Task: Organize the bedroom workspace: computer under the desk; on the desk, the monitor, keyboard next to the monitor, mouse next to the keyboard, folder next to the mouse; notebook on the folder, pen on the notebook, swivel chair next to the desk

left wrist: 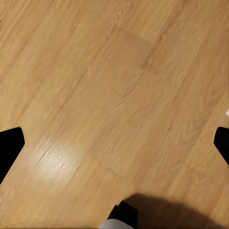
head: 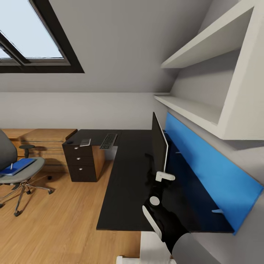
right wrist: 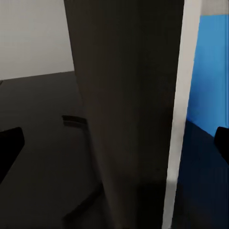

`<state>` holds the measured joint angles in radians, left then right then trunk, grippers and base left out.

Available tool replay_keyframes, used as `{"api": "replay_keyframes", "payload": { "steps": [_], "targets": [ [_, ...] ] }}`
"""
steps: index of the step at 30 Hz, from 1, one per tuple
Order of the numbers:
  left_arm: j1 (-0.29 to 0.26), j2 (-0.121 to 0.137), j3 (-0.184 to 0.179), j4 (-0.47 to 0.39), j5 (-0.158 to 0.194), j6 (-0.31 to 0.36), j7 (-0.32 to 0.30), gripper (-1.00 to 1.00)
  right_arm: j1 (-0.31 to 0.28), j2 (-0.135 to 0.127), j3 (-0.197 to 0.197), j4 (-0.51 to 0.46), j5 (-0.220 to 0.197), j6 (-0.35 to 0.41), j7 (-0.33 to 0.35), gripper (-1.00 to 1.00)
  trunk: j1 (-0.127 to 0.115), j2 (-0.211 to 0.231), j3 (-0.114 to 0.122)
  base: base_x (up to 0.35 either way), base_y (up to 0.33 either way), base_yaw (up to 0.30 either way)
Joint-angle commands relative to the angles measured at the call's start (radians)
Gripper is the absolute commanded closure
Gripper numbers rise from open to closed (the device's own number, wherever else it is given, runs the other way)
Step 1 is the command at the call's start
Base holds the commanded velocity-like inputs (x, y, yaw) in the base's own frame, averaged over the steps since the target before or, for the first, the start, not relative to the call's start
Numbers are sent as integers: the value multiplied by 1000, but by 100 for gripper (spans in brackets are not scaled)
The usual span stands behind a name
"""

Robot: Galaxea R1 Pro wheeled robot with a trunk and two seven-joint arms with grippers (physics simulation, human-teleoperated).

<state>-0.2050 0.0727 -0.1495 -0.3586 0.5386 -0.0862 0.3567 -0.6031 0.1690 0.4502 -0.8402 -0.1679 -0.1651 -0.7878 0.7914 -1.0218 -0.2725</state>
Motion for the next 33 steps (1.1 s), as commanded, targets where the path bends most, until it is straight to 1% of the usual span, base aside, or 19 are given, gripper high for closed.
{"api": "replay_keyframes", "payload": {
  "steps": [1,7,9,10,14,25,31,33],
  "targets": [
    [-1,1,-9,0,11,-4,5,-100,-1,-1,4,0,-11,-8,-4,-100,0,-1,-1,-241,0,0],
    [-1,1,-8,0,12,-4,5,-100,-1,-2,6,4,-10,-8,-3,-100,0,-1,-1,-316,0,0],
    [-1,1,-8,0,12,-4,5,-100,-1,-2,48,13,-13,-8,-3,-100,0,-1,-1,-337,0,0],
    [-1,1,-8,0,12,-4,5,-100,-1,-2,85,20,-17,-8,-4,-100,0,-1,-1,-338,0,0],
    [-1,1,-8,0,12,-3,5,-100,-1,-2,92,24,-17,-10,-4,-100,0,-1,-1,-338,0,0],
    [-1,1,-9,0,12,-3,5,-100,-1,-1,94,29,-15,-10,-4,-100,0,-1,-1,-338,0,0],
    [-1,1,-9,0,12,-3,5,-100,-1,2,99,51,-13,-11,-3,-100,0,-1,-1,-338,0,0],
    [-1,1,-9,0,12,-3,6,-100,-1,3,101,68,-12,-12,15,-100,0,-1,-1,-338,0,0]
  ]
}}
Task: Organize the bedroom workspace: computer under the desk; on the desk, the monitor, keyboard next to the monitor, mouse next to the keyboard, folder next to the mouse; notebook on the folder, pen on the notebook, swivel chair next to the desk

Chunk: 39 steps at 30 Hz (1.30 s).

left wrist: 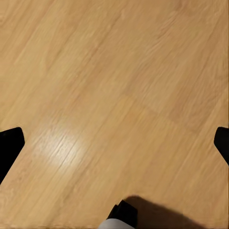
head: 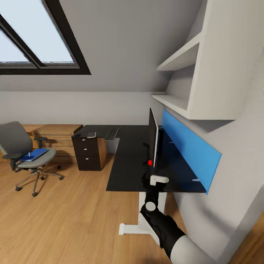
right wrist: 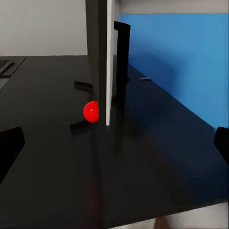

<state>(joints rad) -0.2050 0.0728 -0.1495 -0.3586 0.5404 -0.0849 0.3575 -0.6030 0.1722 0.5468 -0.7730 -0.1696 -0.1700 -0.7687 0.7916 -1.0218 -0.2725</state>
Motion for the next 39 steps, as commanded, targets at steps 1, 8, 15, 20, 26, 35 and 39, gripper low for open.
{"api": "replay_keyframes", "payload": {
  "steps": [1,8,15,20,26,35,39],
  "targets": [
    [-1,1,-9,0,11,-5,6,-100,-1,-1,5,3,-10,-8,2,-100,-1,-1,-1,-338,0,0],
    [-1,1,-7,0,12,-7,10,-100,-1,-1,2,14,-10,-21,51,-100,-1,-1,-1,-338,0,0],
    [-1,-17,-8,31,9,-90,13,-100,113,-4,0,2,24,-103,51,-100,-1,-1,-1,-331,-11,0],
    [-1,-52,-8,62,7,-149,13,-100,279,-6,15,193,98,-212,58,-100,-1,-1,-1,-137,-11,0],
    [-1,-65,-5,67,13,-249,7,-100,327,-15,24,532,114,-442,68,-100,-24,41,18,-9,-1,0],
    [-1,-76,-10,119,16,-312,1,-100,330,-32,22,615,113,-483,232,-100,-58,104,46,-1,0,0],
    [-1,-77,-10,127,16,-292,-36,-100,330,-31,21,625,112,-484,281,-100,-73,132,58,0,0,0]
  ]
}}
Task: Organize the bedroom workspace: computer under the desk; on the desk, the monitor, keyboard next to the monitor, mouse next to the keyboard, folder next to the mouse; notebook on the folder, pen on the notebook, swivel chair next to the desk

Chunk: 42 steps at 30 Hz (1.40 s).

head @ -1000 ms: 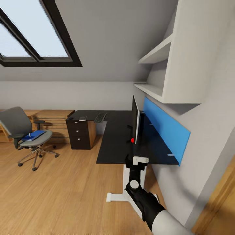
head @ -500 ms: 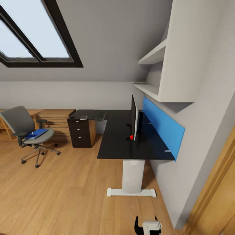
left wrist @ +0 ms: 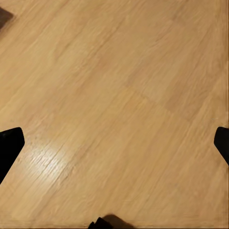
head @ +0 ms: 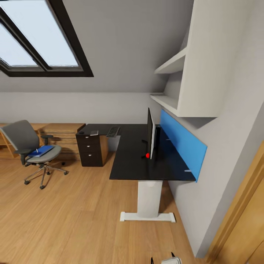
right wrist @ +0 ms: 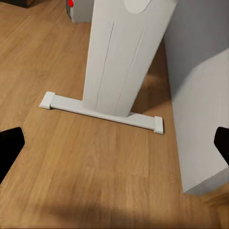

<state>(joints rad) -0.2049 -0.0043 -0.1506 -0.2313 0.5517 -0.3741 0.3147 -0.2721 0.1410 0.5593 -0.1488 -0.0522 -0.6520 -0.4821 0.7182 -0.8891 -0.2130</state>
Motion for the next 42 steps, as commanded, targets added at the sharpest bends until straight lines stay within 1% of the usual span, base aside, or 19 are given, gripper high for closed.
{"api": "replay_keyframes", "payload": {
  "steps": [1,2,3,4,5,6,11,13,14,16,21,22,26,28,31,38,42],
  "targets": [
    [-1,1,-8,1,6,28,-15,-100,-1,1,8,2,-6,-3,2,-100,-4,6,2,0,0,0],
    [-1,1,-7,1,6,48,-27,-100,-1,1,8,3,-6,-3,4,-100,-8,13,5,0,0,0],
    [-1,3,-6,1,6,97,-50,-100,-1,0,8,3,-6,-3,8,-100,-12,20,8,0,0,0],
    [-1,4,-6,0,6,122,-61,-100,-1,0,8,4,-6,-3,9,-100,-15,27,11,0,0,0],
    [-1,5,-5,-3,6,203,-93,-100,-1,-1,6,4,-6,-3,12,-100,-19,34,14,0,0,0],
    [-1,5,-5,-6,6,223,-101,-100,-1,-1,5,4,-6,-3,13,-100,-23,41,18,0,0,0],
    [-1,4,-4,-9,5,258,-116,-100,-1,-2,5,5,-6,0,16,-100,-42,76,33,0,0,0],
    [-1,2,-4,-9,5,248,-117,-100,-1,-2,5,5,-6,2,16,-100,-50,90,37,0,0,13],
    [-1,2,-5,-10,4,221,-117,-100,-1,-1,6,6,-4,5,18,-100,-54,97,39,0,0,104],
    [-2,2,-5,-10,1,216,-117,-100,-1,-1,6,7,-4,6,18,-100,-61,111,43,0,0,120],
    [-1,1,-10,-10,-5,193,-116,-100,-1,-3,5,10,-3,7,19,-100,-61,111,36,0,0,152],
    [-1,0,-11,-9,-6,145,-116,-100,-1,-3,5,11,-3,8,19,-100,-61,111,35,0,0,169],
    [-1,0,-12,-6,-7,89,-114,-100,-1,-3,4,11,-4,8,19,-100,-61,111,30,11,10,171],
    [-1,1,-12,-6,-7,74,-113,-100,-1,-3,5,11,-4,8,19,-100,-61,111,27,126,114,175],
    [-1,2,-12,-5,-6,65,-113,-100,-1,-2,6,12,-4,8,22,-100,-61,111,24,184,165,178],
    [-2,1,-12,-4,-6,61,-112,-100,-1,-2,4,12,-5,7,56,-100,-61,111,15,229,219,185],
    [-2,1,-12,-4,-6,61,-112,-100,-1,-3,3,12,-5,6,61,-100,-61,111,14,231,260,58]
  ]
}}
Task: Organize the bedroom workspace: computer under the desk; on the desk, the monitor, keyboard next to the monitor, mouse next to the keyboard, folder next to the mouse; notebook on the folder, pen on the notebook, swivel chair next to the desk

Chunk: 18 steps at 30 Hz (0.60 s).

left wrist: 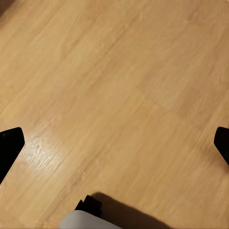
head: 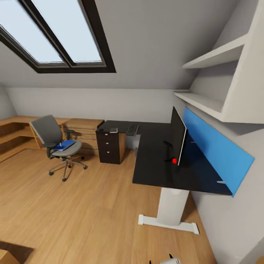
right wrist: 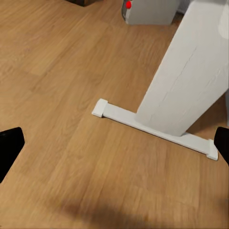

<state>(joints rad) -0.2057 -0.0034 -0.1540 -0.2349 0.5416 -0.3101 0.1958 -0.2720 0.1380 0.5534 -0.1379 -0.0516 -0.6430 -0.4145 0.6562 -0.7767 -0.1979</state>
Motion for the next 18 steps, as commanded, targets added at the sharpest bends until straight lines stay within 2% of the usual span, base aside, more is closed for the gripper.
{"api": "replay_keyframes", "payload": {
  "steps": [1,18],
  "targets": [
    [-1,0,-9,0,5,-3,7,-100,-1,0,9,1,-5,-3,-6,-100,1,-1,-2,227,267,20],
    [-1,0,-10,0,5,-3,7,-100,-1,0,10,1,-5,-7,-6,-100,1,-1,-2,224,270,4]
  ]
}}
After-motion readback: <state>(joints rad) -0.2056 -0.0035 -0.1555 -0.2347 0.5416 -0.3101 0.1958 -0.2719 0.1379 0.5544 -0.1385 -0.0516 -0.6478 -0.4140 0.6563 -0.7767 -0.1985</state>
